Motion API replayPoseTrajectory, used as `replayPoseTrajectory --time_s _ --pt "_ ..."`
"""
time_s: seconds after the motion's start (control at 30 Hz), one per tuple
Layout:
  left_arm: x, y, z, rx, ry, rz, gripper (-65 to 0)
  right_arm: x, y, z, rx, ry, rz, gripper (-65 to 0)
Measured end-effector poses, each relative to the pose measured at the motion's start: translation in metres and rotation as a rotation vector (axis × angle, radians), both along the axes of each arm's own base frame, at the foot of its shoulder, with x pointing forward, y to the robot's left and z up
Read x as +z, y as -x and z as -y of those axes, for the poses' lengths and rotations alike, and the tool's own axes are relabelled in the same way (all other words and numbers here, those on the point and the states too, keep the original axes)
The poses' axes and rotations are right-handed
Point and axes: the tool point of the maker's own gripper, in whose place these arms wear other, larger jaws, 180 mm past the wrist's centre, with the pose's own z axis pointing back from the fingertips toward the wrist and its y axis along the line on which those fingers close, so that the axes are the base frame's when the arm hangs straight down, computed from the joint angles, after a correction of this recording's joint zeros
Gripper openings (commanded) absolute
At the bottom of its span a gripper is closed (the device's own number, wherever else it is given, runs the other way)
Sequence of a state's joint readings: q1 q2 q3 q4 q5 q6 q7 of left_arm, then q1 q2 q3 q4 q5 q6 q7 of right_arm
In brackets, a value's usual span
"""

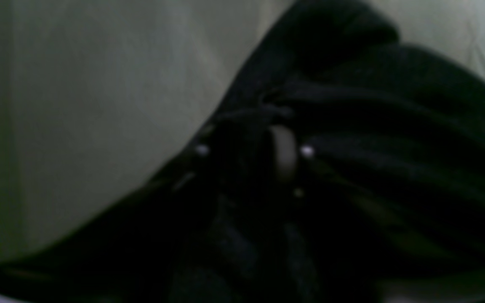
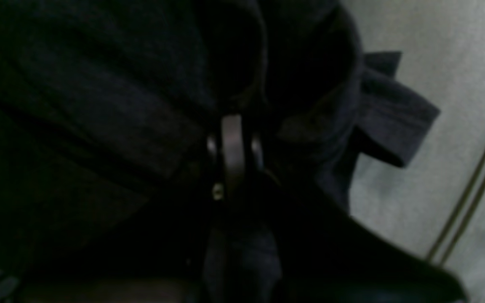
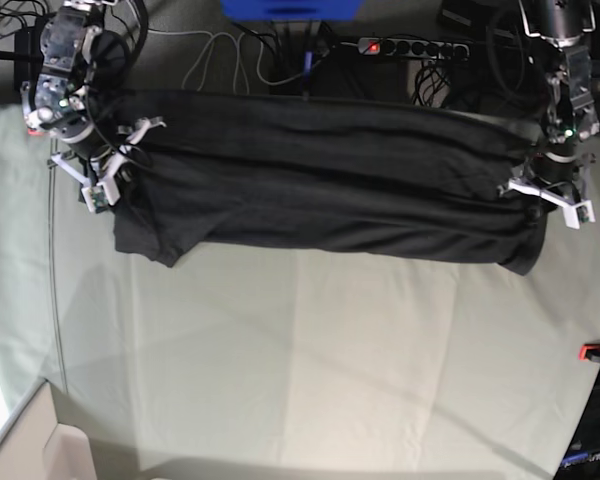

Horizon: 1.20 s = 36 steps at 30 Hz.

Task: Layout the t-shirt on the table in an organized manner, then fold the t-shirt properly
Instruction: 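Regrasp the folded end with the right gripper and straighten it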

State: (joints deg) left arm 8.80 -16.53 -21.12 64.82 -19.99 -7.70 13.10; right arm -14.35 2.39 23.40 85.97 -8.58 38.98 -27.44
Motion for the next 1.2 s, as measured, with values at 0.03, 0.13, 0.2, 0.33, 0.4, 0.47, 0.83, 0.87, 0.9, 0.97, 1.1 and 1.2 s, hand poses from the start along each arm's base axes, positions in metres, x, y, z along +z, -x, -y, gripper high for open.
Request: replayPoseTrajectory --time_s 0.03,0.13,0.2,0.33,0.4,0.47,0.83,0.87,0.9,0.97,1.1,1.2 --pt "0.000 0.001 0.000 -0.002 0.001 -0.007 -37.4 0.001 0.000 0.003 0.003 0.007 0.000 -65.0" --pt "-0.002 0.001 -0.001 0.001 0.006 -0.017 -35.7 0.001 0.000 0.008 0.007 0.019 -0.002 -65.0" --pt "-0.001 0.000 -0.001 0.000 0.005 -0.017 -35.5 0.002 0.000 0.011 0.010 0.025 0.000 -65.0" --pt "-0.001 0.001 -0.001 -0.001 0.005 -0.019 -32.8 0.003 0.000 0.014 0.010 0.032 0.001 -62.3" --pt "-0.001 0.001 -0.002 0.000 0.004 -0.019 -30.9 0.003 0.001 0.015 0.012 0.035 -0.004 -54.2" --pt "-0.001 0.001 -0.002 0.000 0.005 -0.019 -29.1 0.001 0.008 0.016 0.013 0.040 -0.017 -44.0" --pt "-0.001 0.001 -0.003 0.006 0.010 -0.022 -26.1 0.079 -0.022 0.036 -0.062 0.087 0.212 -27.9" --pt "-0.001 0.002 -0.003 0.006 0.010 -0.022 -26.1 0.080 -0.027 0.036 -0.065 0.087 0.213 -27.9" --pt "-0.001 0.001 -0.003 0.006 0.009 -0.020 -26.1 0.080 -0.034 0.034 -0.070 0.074 0.224 -27.9" --pt "-0.001 0.001 -0.003 0.008 0.009 -0.021 -26.1 0.073 -0.050 0.027 -0.059 0.056 0.191 -27.9" --pt "-0.001 0.002 -0.003 0.009 0.007 -0.021 -26.1 0.064 -0.081 0.004 -0.026 0.009 0.142 -27.9" --pt "-0.001 0.002 -0.003 0.008 0.007 -0.023 -26.0 0.054 -0.096 -0.002 0.004 0.040 0.085 -27.9"
